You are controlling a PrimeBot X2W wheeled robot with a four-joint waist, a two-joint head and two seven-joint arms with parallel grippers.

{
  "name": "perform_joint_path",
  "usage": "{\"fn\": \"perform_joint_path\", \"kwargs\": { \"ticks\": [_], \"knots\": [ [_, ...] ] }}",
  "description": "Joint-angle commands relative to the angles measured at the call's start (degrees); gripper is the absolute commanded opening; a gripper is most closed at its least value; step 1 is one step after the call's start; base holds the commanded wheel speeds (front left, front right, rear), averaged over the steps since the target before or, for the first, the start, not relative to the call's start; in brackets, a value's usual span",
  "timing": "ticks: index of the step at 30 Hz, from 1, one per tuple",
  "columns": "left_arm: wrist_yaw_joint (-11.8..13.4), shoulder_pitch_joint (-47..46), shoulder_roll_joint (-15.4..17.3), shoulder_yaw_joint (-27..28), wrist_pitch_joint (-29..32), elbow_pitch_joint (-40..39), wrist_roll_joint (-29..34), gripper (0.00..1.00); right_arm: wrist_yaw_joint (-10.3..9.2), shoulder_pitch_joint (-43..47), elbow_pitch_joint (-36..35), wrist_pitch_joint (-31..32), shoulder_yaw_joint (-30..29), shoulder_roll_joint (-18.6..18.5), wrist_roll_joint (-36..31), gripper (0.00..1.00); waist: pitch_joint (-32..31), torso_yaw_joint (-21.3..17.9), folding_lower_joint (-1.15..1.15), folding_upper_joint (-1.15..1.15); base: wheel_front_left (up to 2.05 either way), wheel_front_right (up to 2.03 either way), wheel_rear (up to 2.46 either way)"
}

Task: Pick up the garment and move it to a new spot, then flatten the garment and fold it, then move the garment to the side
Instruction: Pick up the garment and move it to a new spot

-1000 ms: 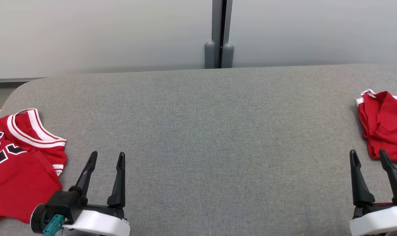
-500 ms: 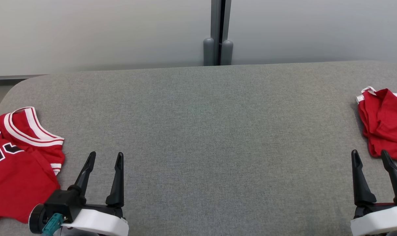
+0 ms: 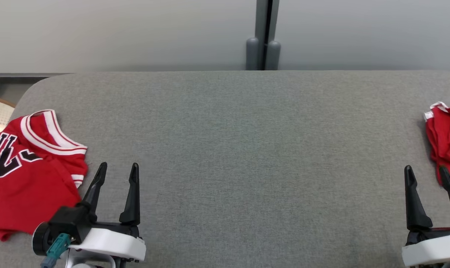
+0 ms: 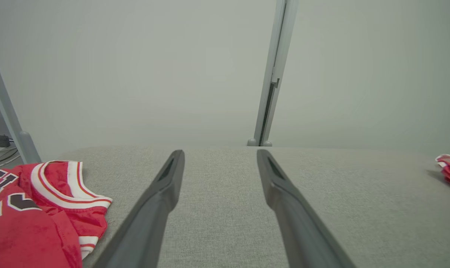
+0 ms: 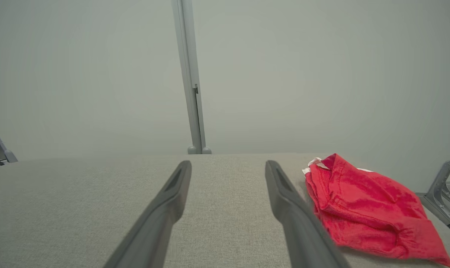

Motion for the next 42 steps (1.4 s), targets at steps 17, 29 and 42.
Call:
{"fn": "perform_joint_path", "kwargs": {
  "ticks": [17,29,42],
  "knots": [
    [0.62,-2.01,0.25,2.05,-2.63,2.23,-1.19,1.00,-0.12,-0.28,-4.79,4.18,4.10,-1.13,-0.39,1.00,-1.57,17.58,0.00,0.00,0.00,0.00,0.00],
    [0.91,-0.96,0.17,2.23,-3.02,2.41,-1.61,1.00,-0.12,-0.40,-4.48,4.88,4.17,-1.81,0.25,1.00,-2.01,19.88,0.00,0.00,0.00,0.00,0.00],
    [1.13,-4.09,-0.67,2.03,-3.55,3.20,-1.26,1.00,-0.12,-1.86,-6.34,5.91,4.08,-2.64,-0.30,1.00,1.76,18.85,0.00,0.00,0.00,0.00,0.00]
  ]
}}
